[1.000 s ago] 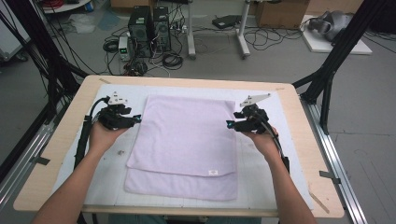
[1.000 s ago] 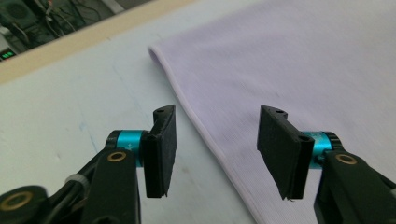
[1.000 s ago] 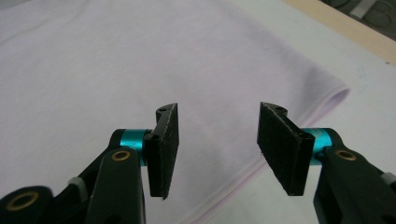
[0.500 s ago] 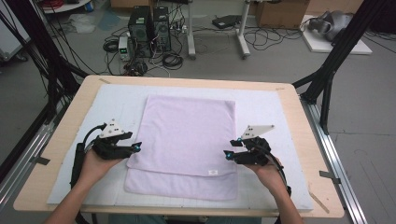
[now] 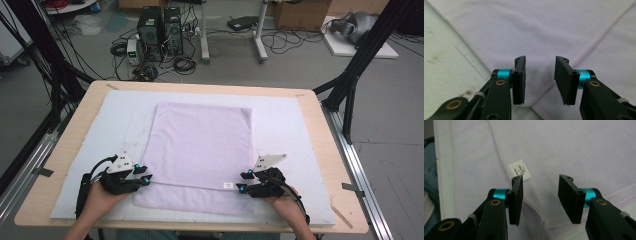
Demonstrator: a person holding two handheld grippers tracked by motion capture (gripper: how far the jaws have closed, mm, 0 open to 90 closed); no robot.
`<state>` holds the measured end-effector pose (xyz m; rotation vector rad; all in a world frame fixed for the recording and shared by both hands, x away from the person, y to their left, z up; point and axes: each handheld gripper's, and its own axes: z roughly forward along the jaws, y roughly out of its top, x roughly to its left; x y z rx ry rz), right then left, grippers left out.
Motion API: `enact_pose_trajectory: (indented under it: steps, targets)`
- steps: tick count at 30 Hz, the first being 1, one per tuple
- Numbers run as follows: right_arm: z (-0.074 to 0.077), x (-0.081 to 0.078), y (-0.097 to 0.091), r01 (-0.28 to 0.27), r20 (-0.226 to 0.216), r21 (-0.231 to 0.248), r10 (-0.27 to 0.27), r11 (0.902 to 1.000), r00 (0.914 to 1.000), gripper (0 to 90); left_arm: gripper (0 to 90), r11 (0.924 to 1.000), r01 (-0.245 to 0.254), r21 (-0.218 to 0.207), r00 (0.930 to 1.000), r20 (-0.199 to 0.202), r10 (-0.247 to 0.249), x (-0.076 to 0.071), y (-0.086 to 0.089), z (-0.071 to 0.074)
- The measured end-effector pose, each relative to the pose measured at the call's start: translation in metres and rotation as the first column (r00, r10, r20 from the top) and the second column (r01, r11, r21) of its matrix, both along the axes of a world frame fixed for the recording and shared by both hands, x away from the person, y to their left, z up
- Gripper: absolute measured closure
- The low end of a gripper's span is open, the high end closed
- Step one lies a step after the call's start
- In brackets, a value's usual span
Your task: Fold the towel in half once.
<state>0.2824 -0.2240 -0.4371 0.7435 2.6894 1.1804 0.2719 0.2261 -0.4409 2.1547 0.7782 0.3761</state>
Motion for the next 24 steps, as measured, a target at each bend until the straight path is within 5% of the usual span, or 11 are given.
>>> enact_pose_trajectory:
  steps: [4, 10, 16, 24]
  targets:
    - [-0.005, -0.001, 0.000, 0.009, 0.002, 0.004, -0.009, 0.9999, 1.0000, 58.9, 65.4, 1.0000, 0.004, 0.007, 1.0000, 0.004, -0.004, -0.002, 0.001, -0.004]
    - [-0.005, -0.002, 0.001, 0.008, 0.022, -0.016, -0.007, 0.9998, 0.9997, 76.0, 83.3, 0.9998, -0.011, 0.016, 0.9998, 0.015, 0.011, 0.000, 0.001, -0.004]
    - [0.001, 0.000, 0.002, -0.007, 0.018, -0.045, 0.008, 0.9989, 0.9998, 86.9, 85.8, 0.9997, -0.016, 0.016, 0.9992, 0.036, 0.016, -0.002, 0.000, 0.003]
    - [0.020, 0.001, -0.009, -0.002, 0.031, 0.032, 0.001, 0.9995, 0.9995, 87.6, 85.9, 1.0000, -0.004, -0.007, 0.9970, 0.078, 0.004, -0.008, 0.002, 0.026]
